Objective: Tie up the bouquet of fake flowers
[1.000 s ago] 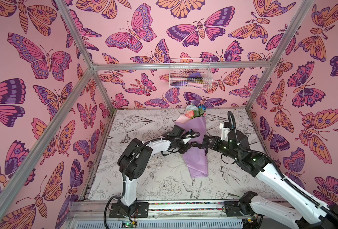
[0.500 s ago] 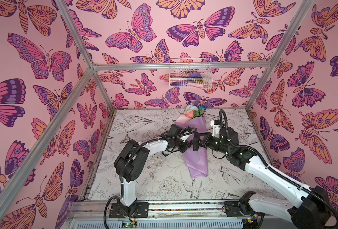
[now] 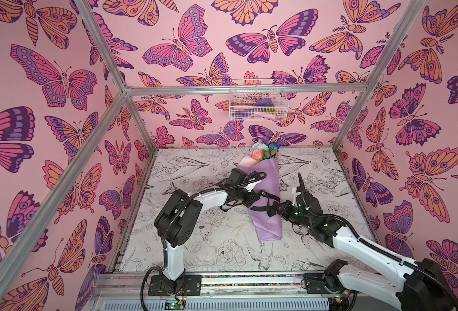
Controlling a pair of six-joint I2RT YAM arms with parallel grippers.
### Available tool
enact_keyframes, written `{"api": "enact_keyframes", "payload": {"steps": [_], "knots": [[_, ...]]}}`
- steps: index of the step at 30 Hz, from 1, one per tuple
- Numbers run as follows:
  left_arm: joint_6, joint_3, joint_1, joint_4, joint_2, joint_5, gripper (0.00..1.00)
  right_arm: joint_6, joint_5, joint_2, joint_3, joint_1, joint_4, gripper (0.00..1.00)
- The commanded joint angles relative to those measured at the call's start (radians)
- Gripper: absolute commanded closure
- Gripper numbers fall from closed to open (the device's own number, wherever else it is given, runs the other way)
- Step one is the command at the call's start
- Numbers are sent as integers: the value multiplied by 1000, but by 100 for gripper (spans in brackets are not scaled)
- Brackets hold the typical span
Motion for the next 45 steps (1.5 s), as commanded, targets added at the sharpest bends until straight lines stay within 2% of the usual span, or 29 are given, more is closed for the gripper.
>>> {"api": "enact_keyframes", "payload": {"steps": [1,6,9,11,16,18,21,23,27,31,35,40,45], "knots": [[-11,-20,2,14,-34,32,100,3,-39,52,-6,-3,67,100],[-18,-24,3,14,-35,31,100,-38,-92,170,24,16,90,99],[-18,-27,2,14,-39,32,100,-94,-67,197,79,17,-12,81],[-17,-33,2,16,-47,30,100,-136,-10,180,121,17,-132,68],[-12,-37,2,15,-51,23,100,-178,154,72,182,17,-385,52],[-14,-35,1,14,-47,28,100,-201,203,38,203,17,-458,52],[-18,-33,2,15,-41,33,100,-260,194,-8,211,38,-461,71],[-18,-35,2,14,-42,32,100,-289,197,-14,216,93,-433,79],[-21,-38,2,15,-42,31,100,-309,216,80,254,194,-396,88],[-22,-41,2,15,-38,32,100,-282,198,217,265,218,-308,95],[-19,-50,1,15,-42,28,100,-271,276,263,317,204,-359,95],[-13,-58,1,15,-50,24,100,-287,349,175,310,166,-400,90],[-6,-64,1,15,-48,18,100,-310,293,115,272,61,-425,81]]}}
